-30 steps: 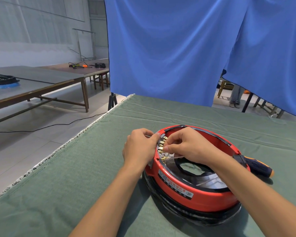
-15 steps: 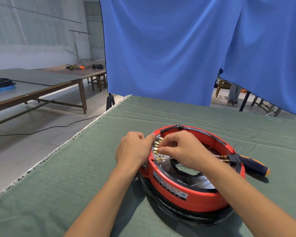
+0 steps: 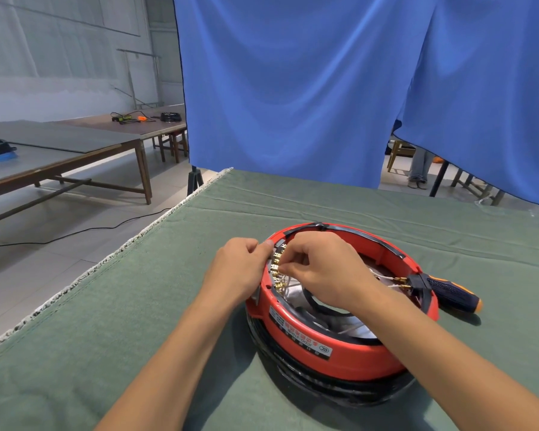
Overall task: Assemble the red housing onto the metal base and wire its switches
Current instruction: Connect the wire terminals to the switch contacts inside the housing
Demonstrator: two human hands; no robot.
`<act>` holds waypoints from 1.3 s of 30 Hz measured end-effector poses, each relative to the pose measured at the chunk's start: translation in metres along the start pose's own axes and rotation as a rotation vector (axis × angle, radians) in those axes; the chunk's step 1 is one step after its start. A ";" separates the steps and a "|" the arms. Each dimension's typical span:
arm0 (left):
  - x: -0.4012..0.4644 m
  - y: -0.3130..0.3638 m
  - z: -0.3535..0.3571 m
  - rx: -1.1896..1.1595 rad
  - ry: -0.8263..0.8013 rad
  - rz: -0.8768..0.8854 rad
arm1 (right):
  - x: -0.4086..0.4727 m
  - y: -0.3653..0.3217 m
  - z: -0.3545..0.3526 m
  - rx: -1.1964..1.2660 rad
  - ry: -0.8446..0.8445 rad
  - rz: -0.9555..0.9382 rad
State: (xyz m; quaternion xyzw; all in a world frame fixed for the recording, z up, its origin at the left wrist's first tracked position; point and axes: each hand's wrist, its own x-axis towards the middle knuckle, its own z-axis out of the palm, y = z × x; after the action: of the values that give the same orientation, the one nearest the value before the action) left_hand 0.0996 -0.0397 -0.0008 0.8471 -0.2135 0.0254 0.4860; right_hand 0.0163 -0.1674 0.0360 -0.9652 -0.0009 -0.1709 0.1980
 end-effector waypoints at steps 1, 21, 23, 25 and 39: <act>0.000 0.000 0.001 -0.005 -0.003 0.008 | 0.000 0.000 0.000 0.011 -0.006 -0.002; -0.003 0.007 -0.002 -0.087 -0.064 -0.024 | -0.005 0.004 -0.001 -0.003 0.041 0.062; -0.002 0.006 -0.003 -0.080 -0.072 -0.021 | -0.005 0.004 -0.001 0.028 -0.002 0.061; -0.001 0.005 -0.003 -0.062 -0.076 -0.017 | -0.002 0.003 -0.001 0.069 -0.018 0.045; 0.002 0.003 0.002 0.025 -0.033 -0.029 | 0.007 0.002 0.000 0.160 -0.042 -0.036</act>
State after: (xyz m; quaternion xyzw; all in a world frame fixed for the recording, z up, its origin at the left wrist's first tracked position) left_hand 0.1003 -0.0432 0.0012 0.8564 -0.2086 0.0070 0.4723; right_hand 0.0233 -0.1692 0.0373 -0.9495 -0.0358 -0.1537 0.2714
